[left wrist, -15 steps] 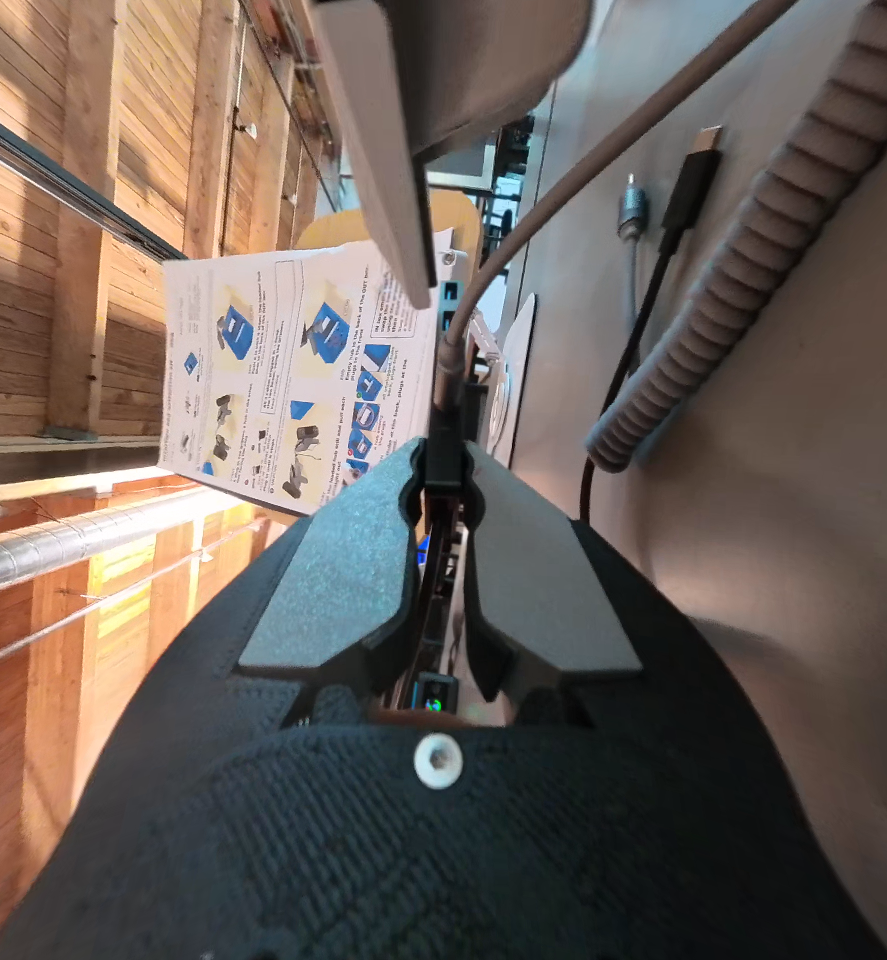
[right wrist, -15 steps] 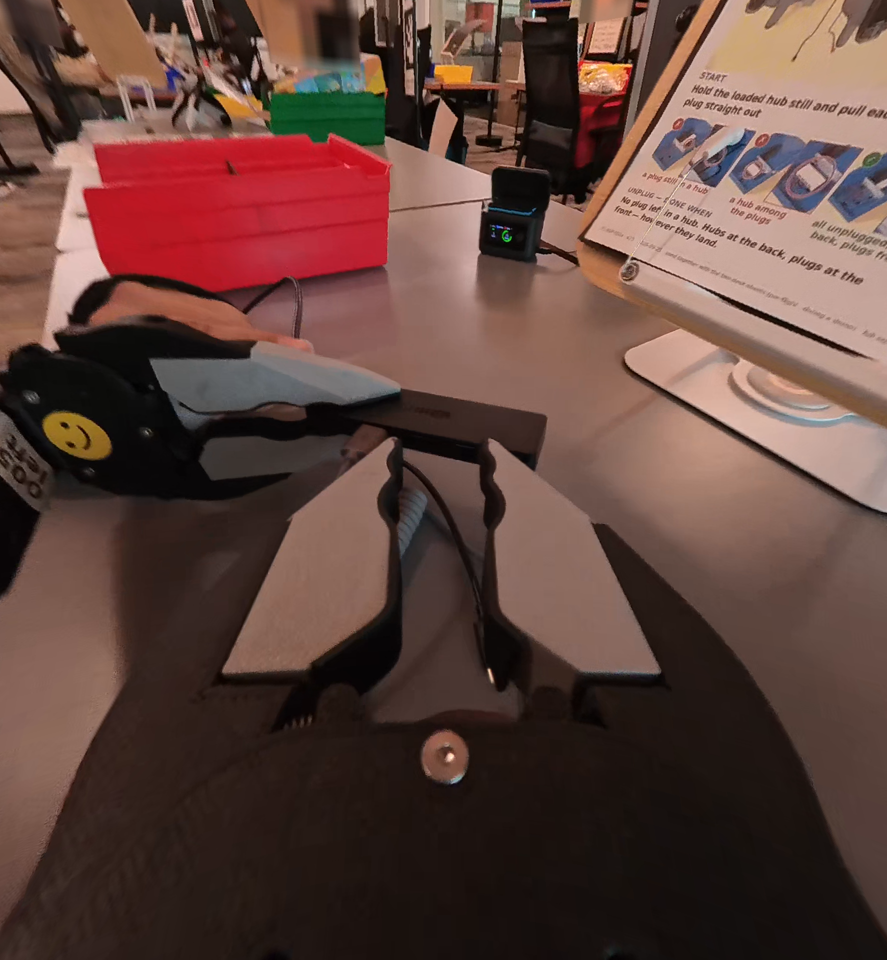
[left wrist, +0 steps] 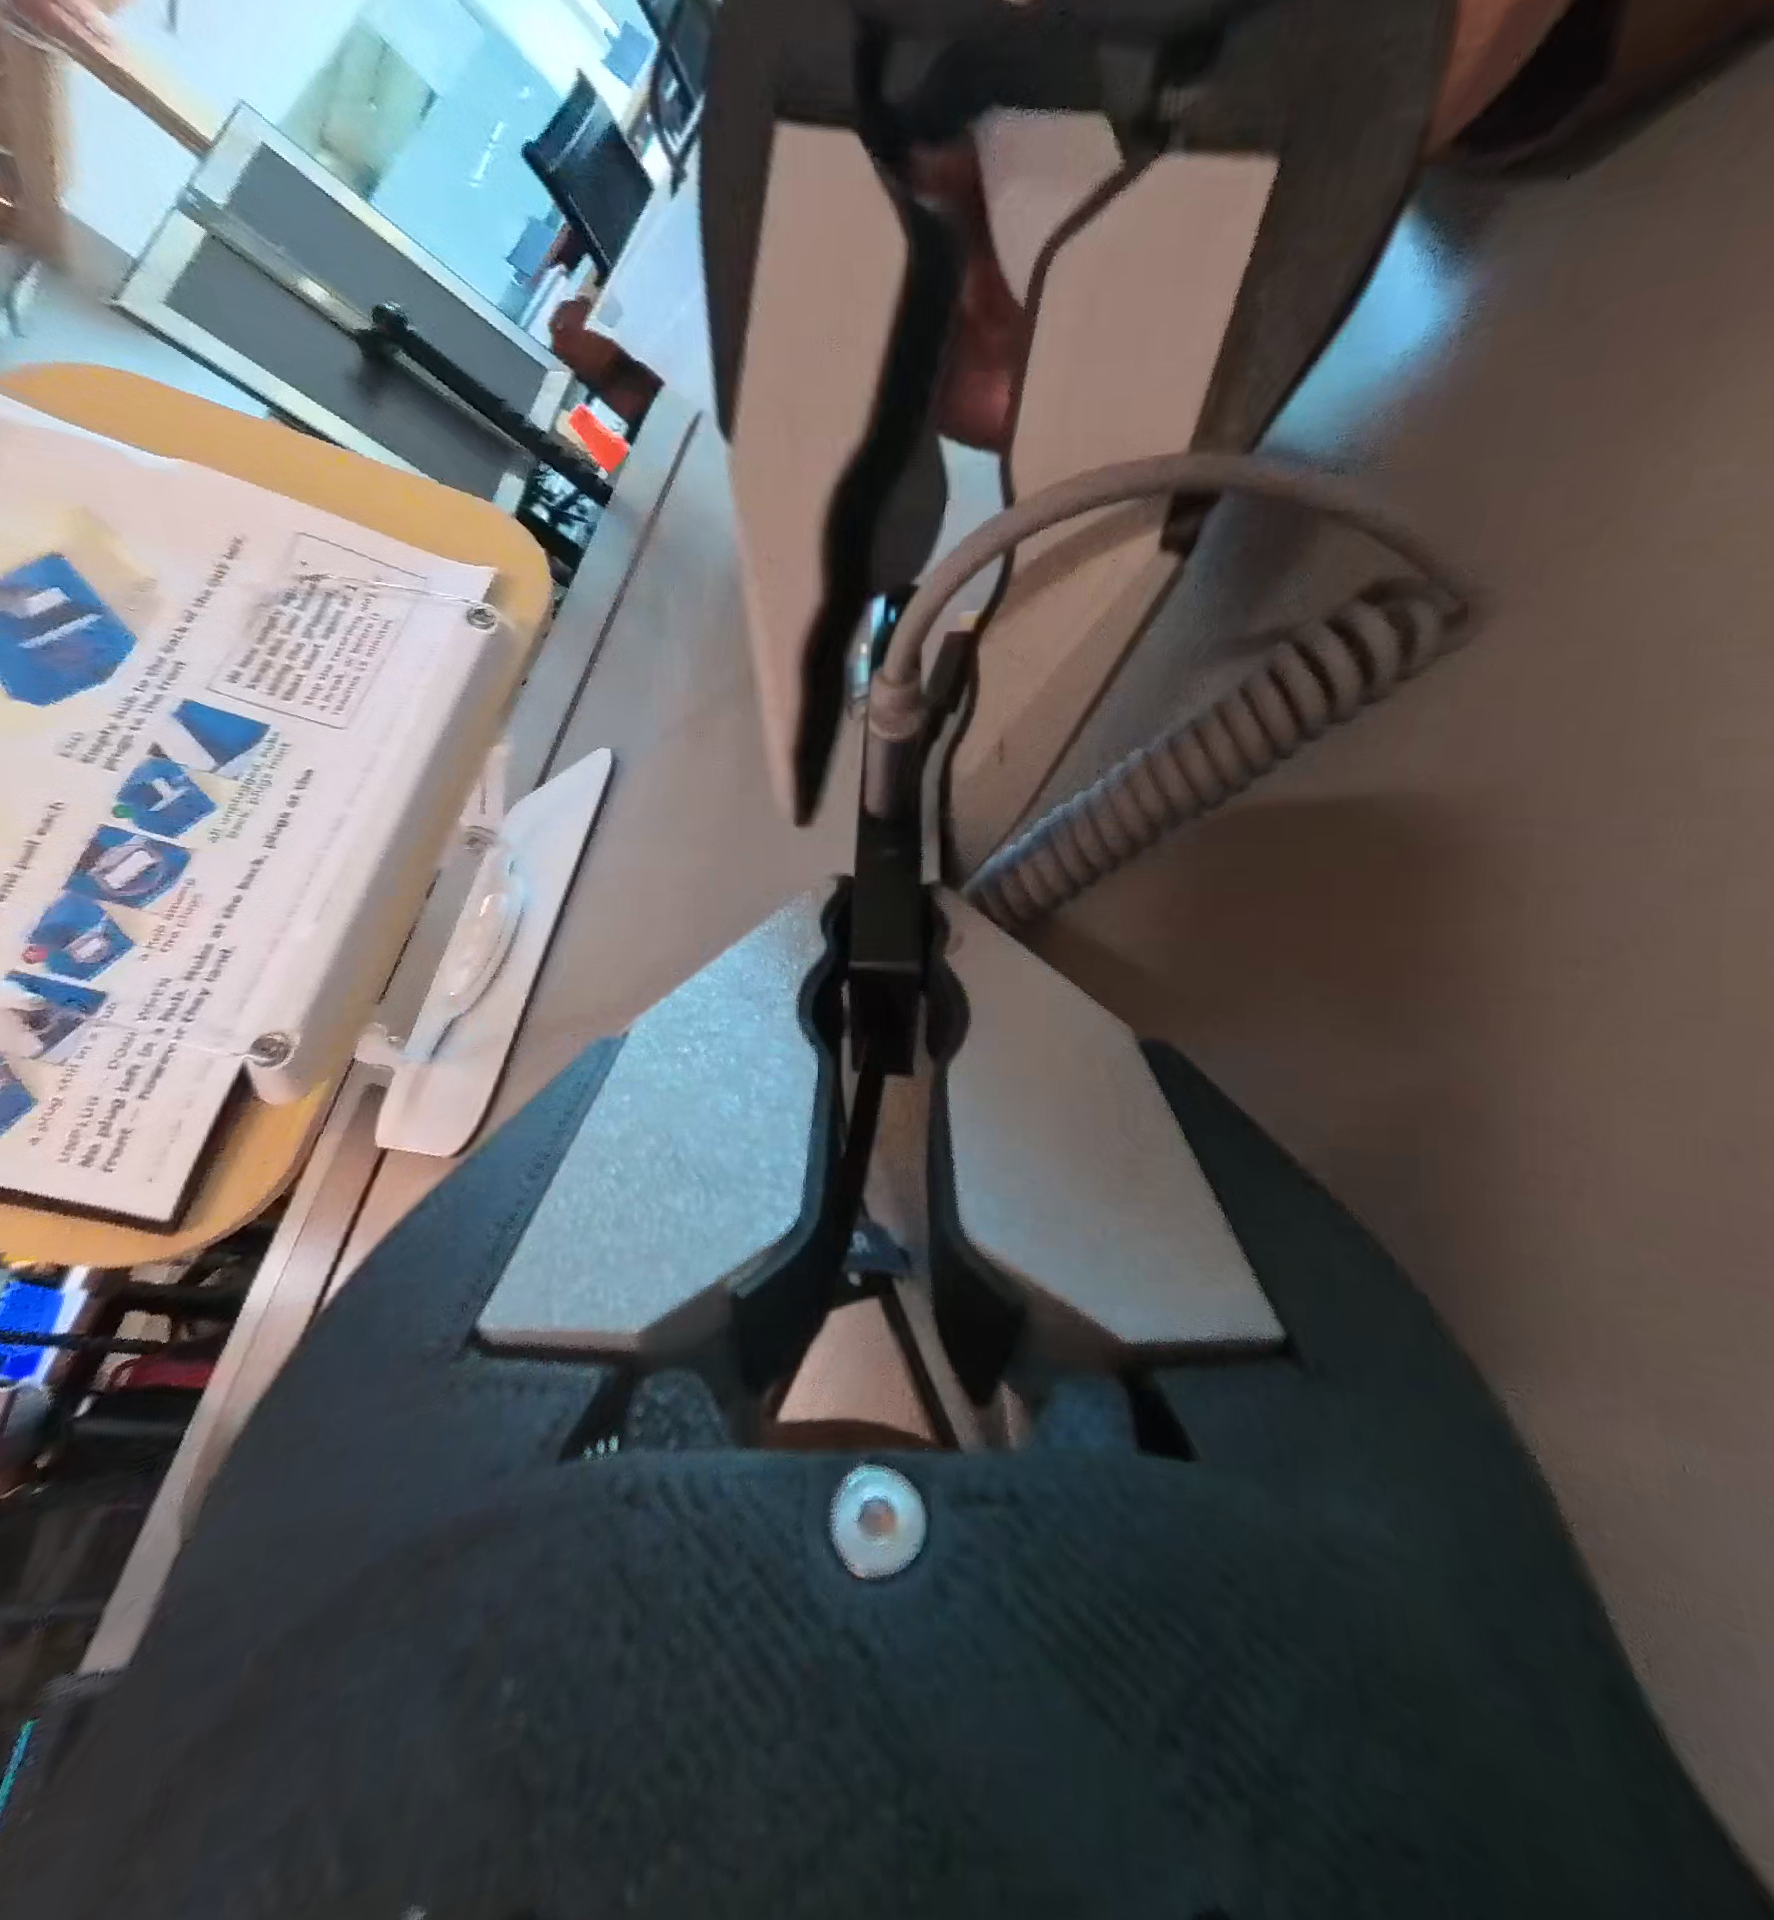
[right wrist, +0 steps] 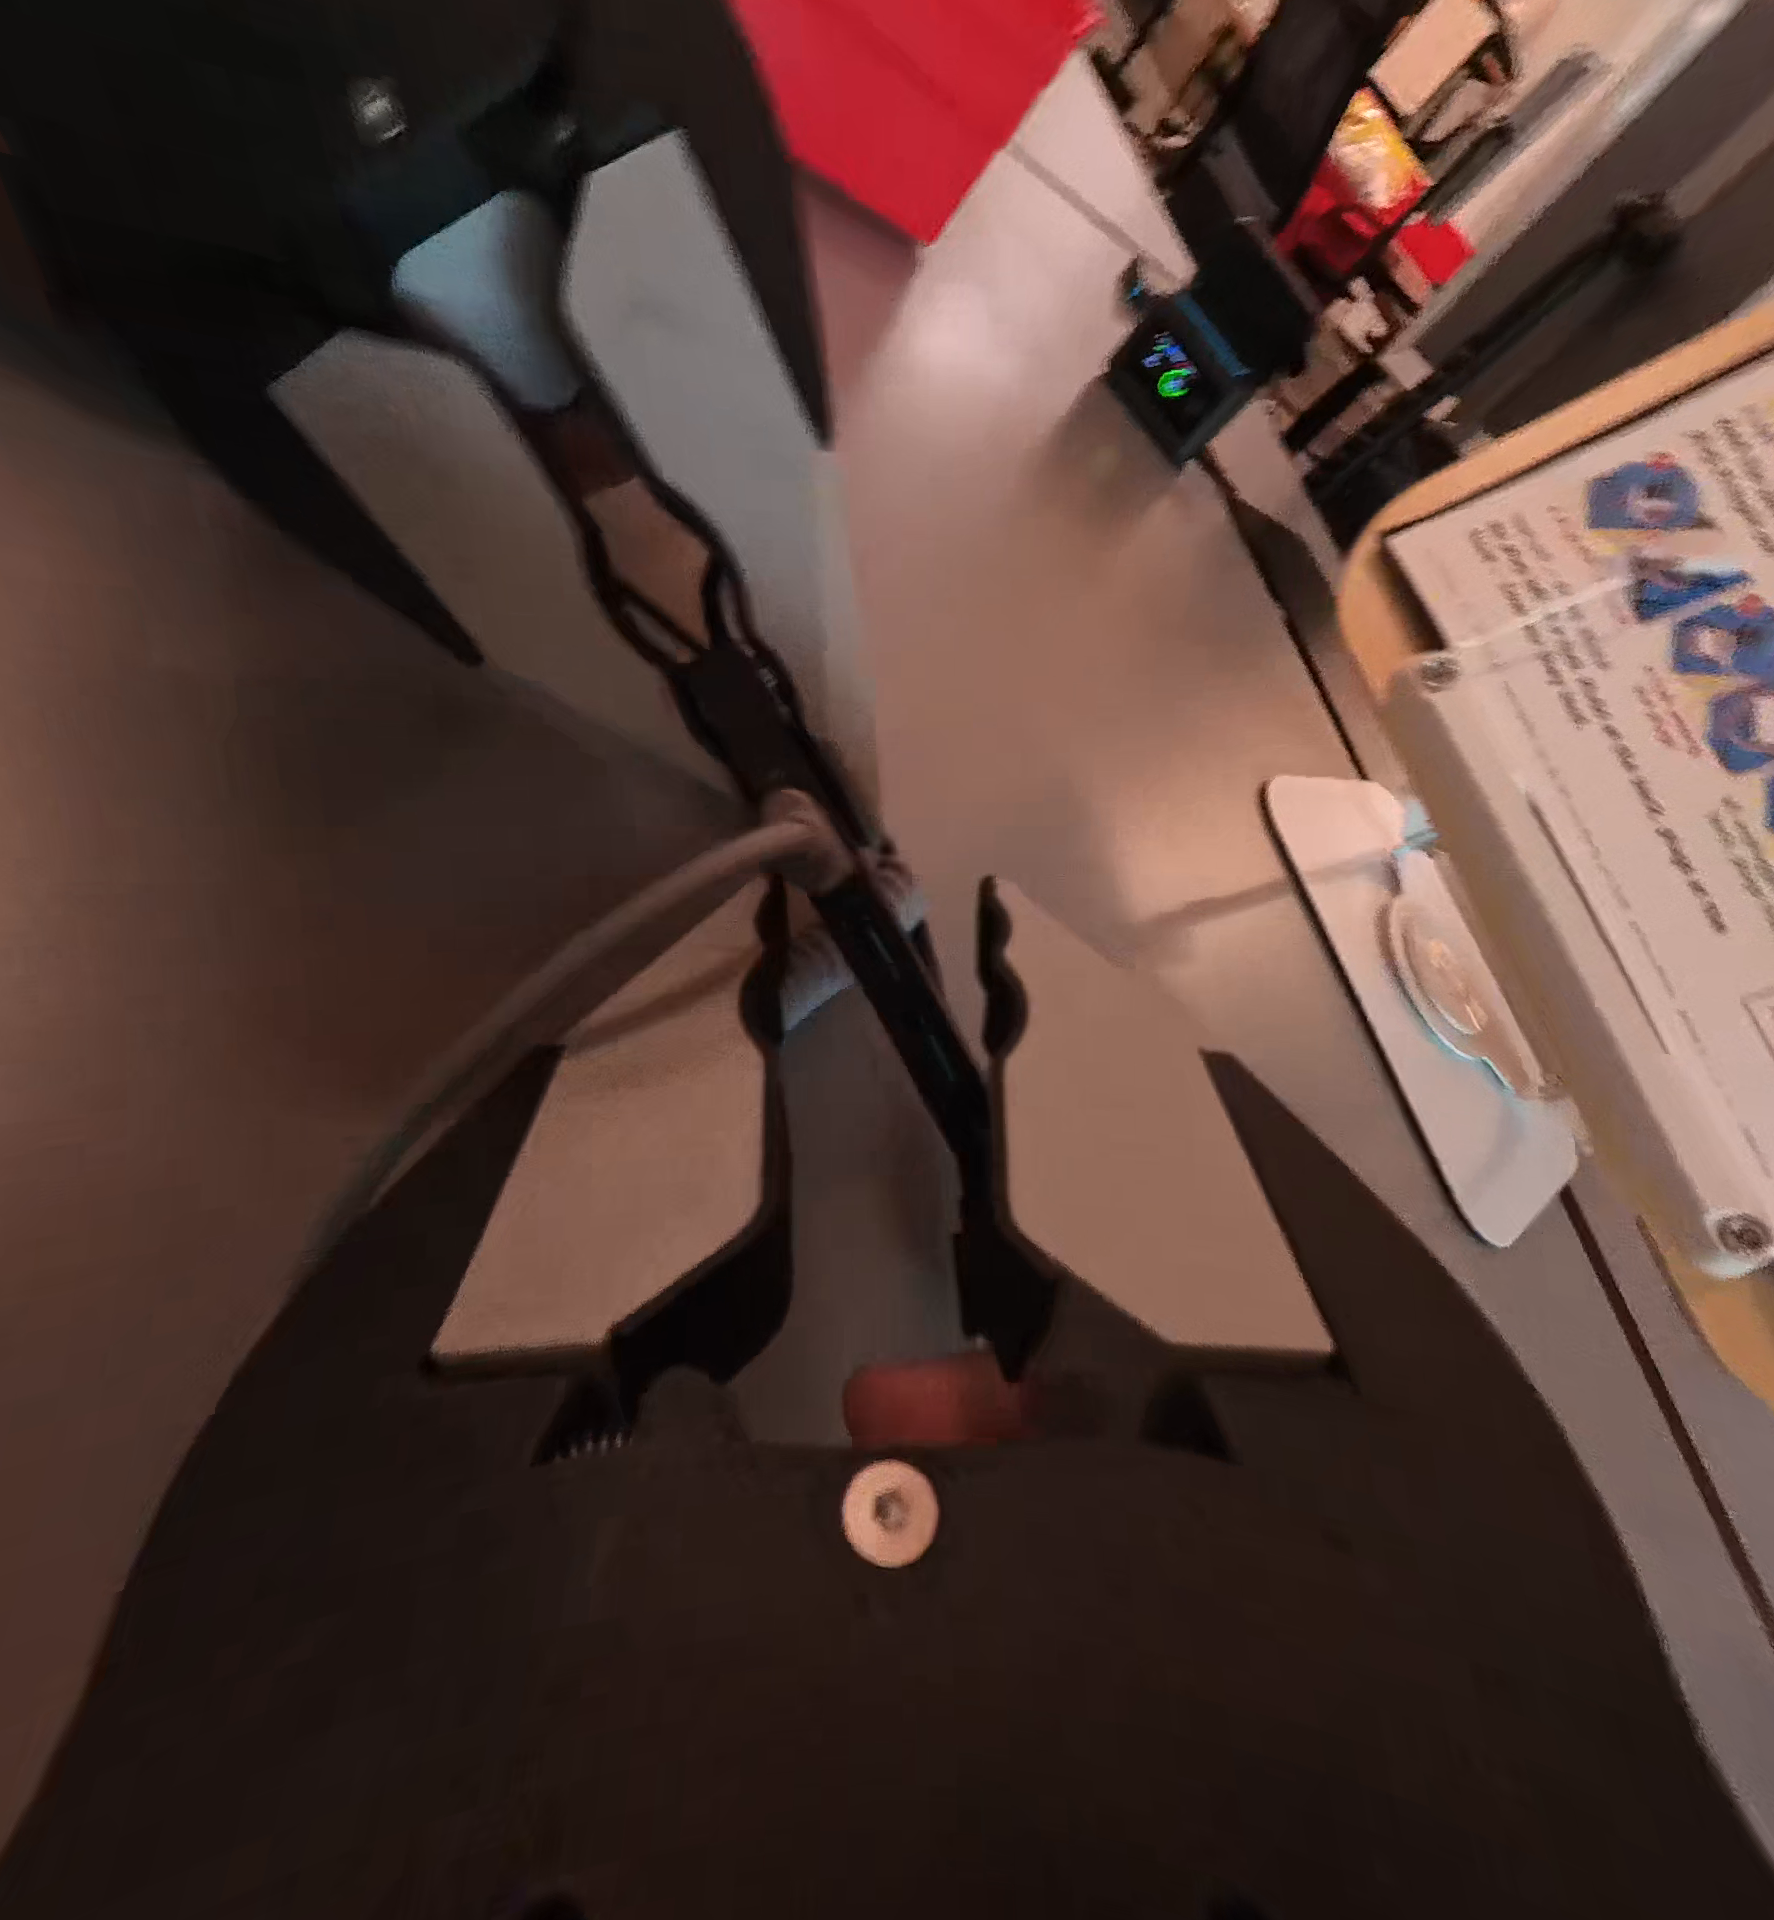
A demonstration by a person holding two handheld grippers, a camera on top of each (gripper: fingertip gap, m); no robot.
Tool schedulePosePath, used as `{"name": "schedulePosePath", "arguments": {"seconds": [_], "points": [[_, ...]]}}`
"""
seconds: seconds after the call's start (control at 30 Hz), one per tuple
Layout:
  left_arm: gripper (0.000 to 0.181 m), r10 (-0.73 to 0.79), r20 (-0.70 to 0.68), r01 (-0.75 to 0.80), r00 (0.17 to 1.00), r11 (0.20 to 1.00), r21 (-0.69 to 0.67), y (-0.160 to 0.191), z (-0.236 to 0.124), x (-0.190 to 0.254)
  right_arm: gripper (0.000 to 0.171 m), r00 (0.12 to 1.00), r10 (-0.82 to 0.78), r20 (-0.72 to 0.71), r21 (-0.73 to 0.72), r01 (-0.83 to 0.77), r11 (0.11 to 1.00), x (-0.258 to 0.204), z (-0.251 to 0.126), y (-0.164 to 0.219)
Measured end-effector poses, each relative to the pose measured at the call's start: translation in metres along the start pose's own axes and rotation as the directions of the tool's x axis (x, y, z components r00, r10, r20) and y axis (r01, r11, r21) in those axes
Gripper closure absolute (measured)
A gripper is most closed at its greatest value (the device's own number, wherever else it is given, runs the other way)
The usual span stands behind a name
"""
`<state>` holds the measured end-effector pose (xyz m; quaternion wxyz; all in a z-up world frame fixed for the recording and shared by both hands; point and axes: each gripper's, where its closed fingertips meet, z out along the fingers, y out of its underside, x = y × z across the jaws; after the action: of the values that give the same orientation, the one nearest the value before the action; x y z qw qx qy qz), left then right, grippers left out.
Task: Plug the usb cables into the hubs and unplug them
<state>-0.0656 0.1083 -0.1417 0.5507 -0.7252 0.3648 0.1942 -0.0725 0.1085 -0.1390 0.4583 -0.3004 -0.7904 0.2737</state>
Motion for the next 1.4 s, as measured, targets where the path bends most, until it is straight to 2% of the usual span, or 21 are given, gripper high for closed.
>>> {"name": "schedulePosePath", "arguments": {"seconds": [0.03,0.17,0.23,0.33,0.43,0.53,0.63,0.7,0.73,0.8,0.9,1.0,1.07,1.23,1.4], "points": [[0.172,-0.006,-0.004,0.006,1.000,1.000,0.006,-0.001,0.000,0.000,0.150,1.000,-0.022,0.002,-0.019,0.022,1.000,-0.002,0.002,0.003],[0.161,-0.077,0.088,0.070,0.993,0.995,0.072,-0.010,-0.005,-0.018,0.159,0.999,0.000,-0.036,-0.027,-0.001,1.000,0.008,-0.002,0.002],[0.162,-0.144,0.177,0.116,0.974,0.981,0.157,-0.020,-0.014,-0.036,0.160,0.993,0.037,-0.111,-0.039,-0.041,0.998,0.024,-0.006,0.006],[0.164,-0.292,0.242,0.228,0.925,0.938,0.260,-0.025,-0.033,-0.063,0.163,0.967,0.134,-0.216,-0.014,-0.140,0.990,0.051,-0.018,0.010],[0.168,-0.393,0.417,0.259,0.820,0.903,0.342,-0.019,-0.062,-0.102,0.163,0.920,0.228,-0.319,0.015,-0.235,0.972,0.077,-0.033,0.018],[0.181,-0.426,0.599,0.136,0.678,0.874,0.467,-0.021,-0.108,-0.135,0.162,0.881,0.303,-0.363,0.059,-0.302,0.951,0.091,-0.045,0.021],[0.181,-0.469,0.712,0.162,0.522,0.875,0.457,0.006,-0.137,-0.160,0.163,0.862,0.345,-0.373,0.080,-0.340,0.937,0.097,-0.056,0.015],[0.181,-0.539,0.707,0.123,0.458,0.826,0.550,0.004,-0.164,-0.168,0.163,0.851,0.359,-0.384,0.083,-0.355,0.931,0.105,-0.067,0.011],[0.181,-0.553,0.694,0.106,0.460,0.811,0.576,0.003,-0.172,-0.168,0.163,0.842,0.371,-0.392,0.089,-0.367,0.926,0.111,-0.073,0.010],[0.181,-0.544,0.710,0.159,0.447,0.830,0.535,0.016,-0.167,-0.172,0.164,0.823,0.412,-0.390,0.121,-0.398,0.909,0.126,-0.090,0.002],[0.181,-0.465,0.735,0.282,0.494,0.885,0.371,0.041,-0.131,-0.165,0.163,0.799,0.442,-0.409,0.154,-0.417,0.896,0.161,-0.125,-0.016],[0.181,-0.299,0.754,0.253,0.584,0.950,0.181,0.048,-0.099,-0.152,0.163,0.773,0.393,-0.498,0.141,-0.376,0.916,0.216,-0.172,-0.039],[0.181,-0.233,0.756,0.231,0.612,0.967,0.111,0.048,-0.089,-0.147,0.164,0.740,0.380,-0.554,0.132,-0.373,0.918,0.258,-0.204,-0.051],[0.181,-0.236,0.755,0.245,0.611,0.964,0.103,0.050,-0.088,-0.146,0.163,0.606,0.369,-0.705,0.121,-0.410,0.904,0.351,-0.279,-0.058],[0.181,-0.266,0.763,0.280,0.589,0.953,0.116,0.055,-0.093,-0.149,0.164,0.482,0.365,-0.797,0.145,-0.434,0.889,0.404,-0.328,-0.062]]}}
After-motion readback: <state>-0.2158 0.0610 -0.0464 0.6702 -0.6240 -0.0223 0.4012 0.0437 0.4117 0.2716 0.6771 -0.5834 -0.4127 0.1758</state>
